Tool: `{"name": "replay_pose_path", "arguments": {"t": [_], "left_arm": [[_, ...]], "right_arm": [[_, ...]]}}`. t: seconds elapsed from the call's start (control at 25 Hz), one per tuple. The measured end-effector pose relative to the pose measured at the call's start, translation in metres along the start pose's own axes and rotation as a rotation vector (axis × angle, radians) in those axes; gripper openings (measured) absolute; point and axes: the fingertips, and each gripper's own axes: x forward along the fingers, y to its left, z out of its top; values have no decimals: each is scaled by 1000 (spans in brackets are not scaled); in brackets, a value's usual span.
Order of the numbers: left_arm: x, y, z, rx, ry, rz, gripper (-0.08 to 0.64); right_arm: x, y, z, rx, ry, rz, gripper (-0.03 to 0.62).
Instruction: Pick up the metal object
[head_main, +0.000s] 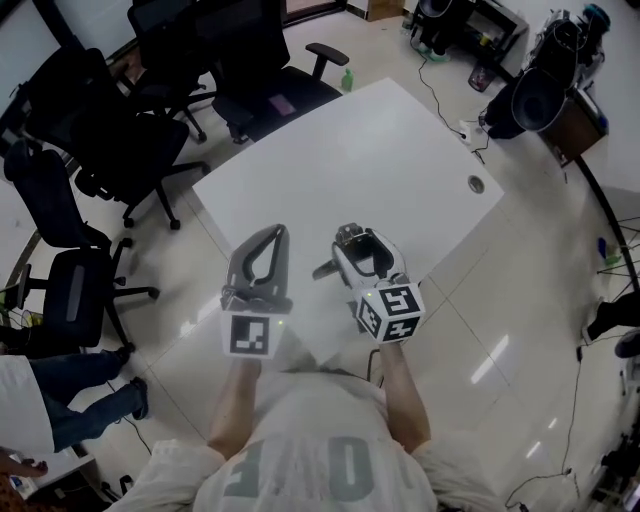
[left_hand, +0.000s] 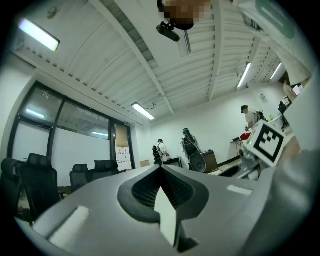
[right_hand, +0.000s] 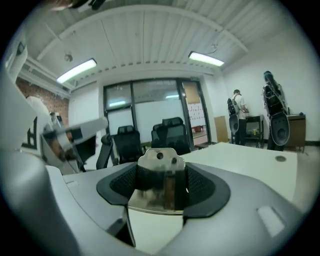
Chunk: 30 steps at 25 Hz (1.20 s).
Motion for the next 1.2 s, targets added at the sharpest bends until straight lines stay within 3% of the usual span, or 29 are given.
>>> {"name": "replay_pose_path", "arguments": {"t": [0.08, 0.32, 0.84, 0.92, 1.04, 1.12, 1.2], "left_arm": [[1, -1, 2, -56, 0, 9, 2], [0, -4, 16, -59, -30, -3, 2], [-15, 2, 12, -103, -28, -31, 2], [-18, 3, 12, -67, -44, -52, 2], [-24, -11, 11, 53, -35, -124, 2], [-33, -17, 9, 28, -24, -134, 2], [-36, -15, 14, 8, -70, -126, 2]], "right_arm": [[-21, 4, 31, 59, -103, 6, 301], [-86, 18, 89, 127, -303, 32, 301], [-97, 35, 69, 180, -282, -4, 301], [-102, 39, 69, 201, -294, -17, 301], [-124, 42, 70, 254, -298, -40, 301], [-139, 46, 71, 293, -308, -52, 301], [-148, 50, 75, 321, -343, -55, 301]]}}
